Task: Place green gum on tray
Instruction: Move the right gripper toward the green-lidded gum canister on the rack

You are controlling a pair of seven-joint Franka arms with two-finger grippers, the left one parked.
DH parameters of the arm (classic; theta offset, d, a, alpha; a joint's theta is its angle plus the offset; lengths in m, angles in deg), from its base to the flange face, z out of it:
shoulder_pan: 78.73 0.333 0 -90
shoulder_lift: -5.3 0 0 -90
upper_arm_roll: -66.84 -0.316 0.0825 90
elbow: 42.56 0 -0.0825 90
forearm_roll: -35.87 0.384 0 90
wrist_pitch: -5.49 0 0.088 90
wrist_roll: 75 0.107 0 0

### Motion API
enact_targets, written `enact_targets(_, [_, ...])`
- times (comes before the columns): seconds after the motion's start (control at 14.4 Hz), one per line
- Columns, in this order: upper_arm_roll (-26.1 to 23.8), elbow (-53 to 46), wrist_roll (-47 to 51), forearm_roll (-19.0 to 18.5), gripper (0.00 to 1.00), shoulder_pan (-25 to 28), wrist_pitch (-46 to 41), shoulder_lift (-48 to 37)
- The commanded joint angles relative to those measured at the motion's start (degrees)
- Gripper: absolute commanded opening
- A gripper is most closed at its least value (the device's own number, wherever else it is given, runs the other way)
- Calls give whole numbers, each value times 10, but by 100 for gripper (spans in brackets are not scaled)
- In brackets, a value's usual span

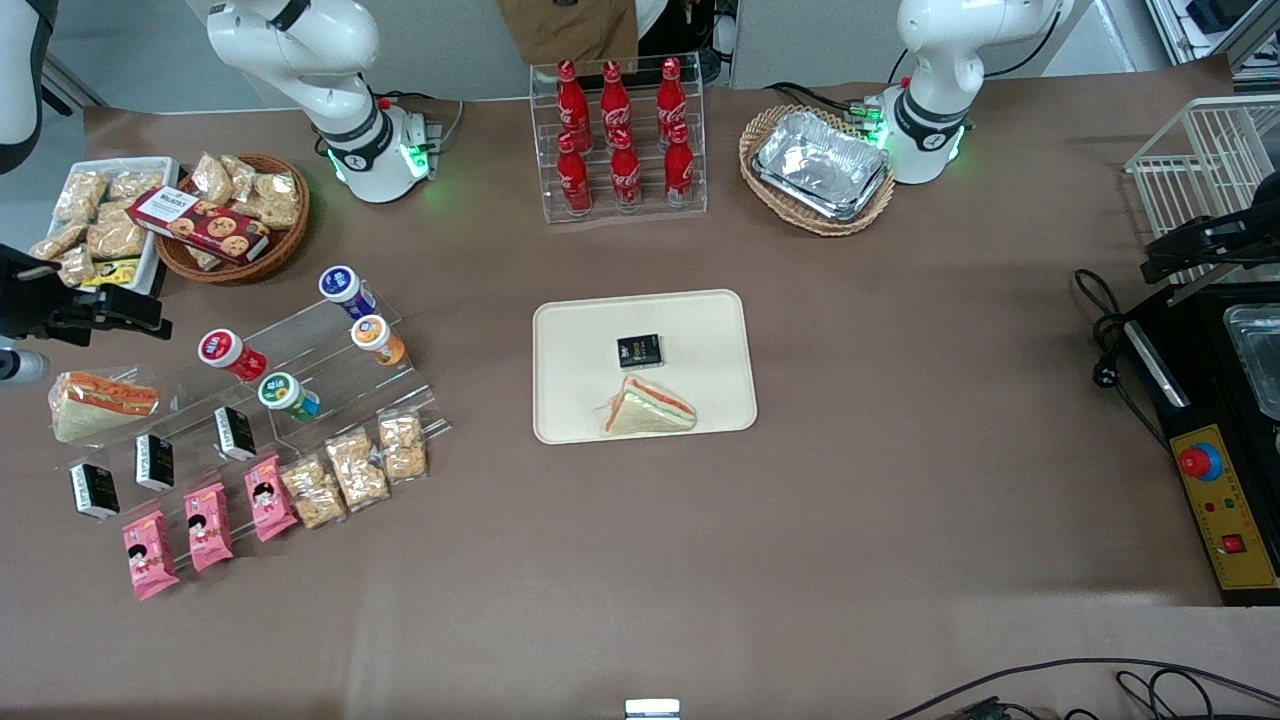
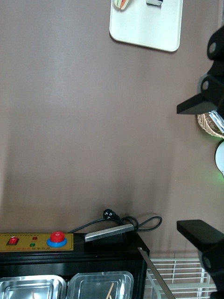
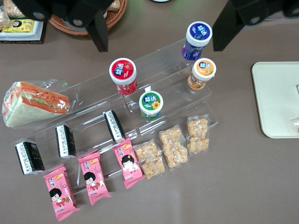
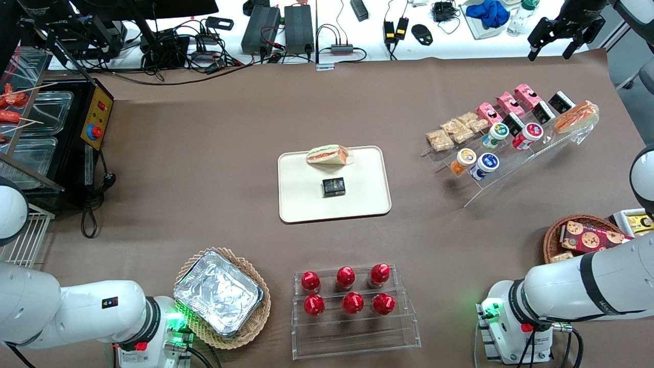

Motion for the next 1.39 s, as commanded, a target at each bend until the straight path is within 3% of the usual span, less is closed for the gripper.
enact_targets(0.0, [-3,-16,-1,-6,100,-3,-13,4])
enact_targets(0.35, [-3,-15,-3,-1,100,-2,-18,-5])
enact_targets(0.7, [-5,55,-2,0,100,1,2,-31])
enact_targets(1.04, [-6,222,-13,-1,100,3,146,-81])
enact_targets(1.32, [-4,281,-117,-1,100,-2,230,-70])
